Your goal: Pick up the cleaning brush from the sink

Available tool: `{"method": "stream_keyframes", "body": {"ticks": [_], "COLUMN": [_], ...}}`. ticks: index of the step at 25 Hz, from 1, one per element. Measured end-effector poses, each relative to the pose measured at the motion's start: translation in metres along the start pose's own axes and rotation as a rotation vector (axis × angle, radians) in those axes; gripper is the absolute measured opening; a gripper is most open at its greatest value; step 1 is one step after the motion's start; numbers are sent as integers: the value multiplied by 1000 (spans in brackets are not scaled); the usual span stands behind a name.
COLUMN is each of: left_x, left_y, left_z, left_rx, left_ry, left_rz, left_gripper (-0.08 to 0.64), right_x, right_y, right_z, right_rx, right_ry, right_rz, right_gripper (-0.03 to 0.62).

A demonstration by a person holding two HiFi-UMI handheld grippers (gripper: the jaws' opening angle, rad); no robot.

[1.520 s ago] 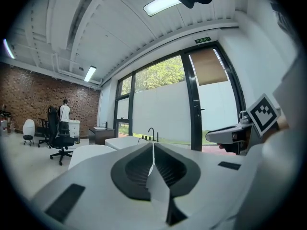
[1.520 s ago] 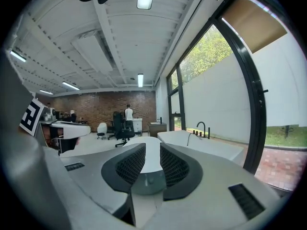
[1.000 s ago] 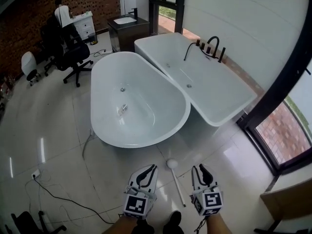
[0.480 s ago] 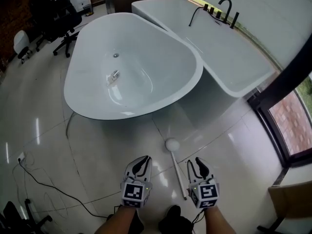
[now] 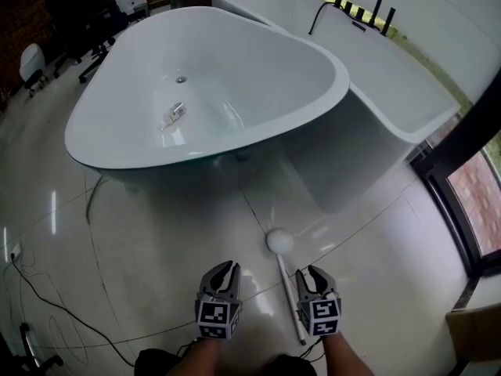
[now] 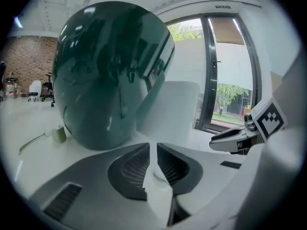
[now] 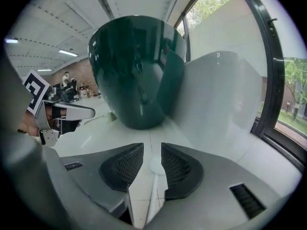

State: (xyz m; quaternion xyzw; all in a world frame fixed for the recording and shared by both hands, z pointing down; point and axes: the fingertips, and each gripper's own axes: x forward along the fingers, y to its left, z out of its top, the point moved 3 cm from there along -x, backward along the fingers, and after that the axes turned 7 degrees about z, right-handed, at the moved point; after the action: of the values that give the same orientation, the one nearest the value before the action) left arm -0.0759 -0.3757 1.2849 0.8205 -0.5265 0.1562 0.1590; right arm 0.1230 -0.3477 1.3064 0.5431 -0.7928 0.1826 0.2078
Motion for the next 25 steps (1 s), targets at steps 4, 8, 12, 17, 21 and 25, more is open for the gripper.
{"method": "stream_keyframes", "body": {"ticks": [4, 8, 12, 17, 21, 25], "left_x": [42, 64, 71, 72, 71, 69], "left_y": [-8, -21, -16, -16, -10, -8], "left_z": [-77, -131, -172, -174, -176, -179], "left_rx": [31, 18, 33, 61, 108, 122], "left_ry": [47, 113, 161, 157, 156, 172], "left_rz": [1, -10, 16, 17, 18, 26], "left_gripper": [57, 57, 57, 58, 57, 57], "right_x": [46, 73, 96, 107, 118, 116], "right_y": [-23, -41, -44, -41, -34, -43], "right_z": [-87, -161, -235, -290, -314, -340], "right_rx": [26, 48, 72, 98, 90, 58], "right_ry": [79, 182, 324, 464, 541, 661], "right_rz": [11, 33, 77, 103, 101, 60], "right_gripper": [124, 129, 155, 176, 176, 176]}}
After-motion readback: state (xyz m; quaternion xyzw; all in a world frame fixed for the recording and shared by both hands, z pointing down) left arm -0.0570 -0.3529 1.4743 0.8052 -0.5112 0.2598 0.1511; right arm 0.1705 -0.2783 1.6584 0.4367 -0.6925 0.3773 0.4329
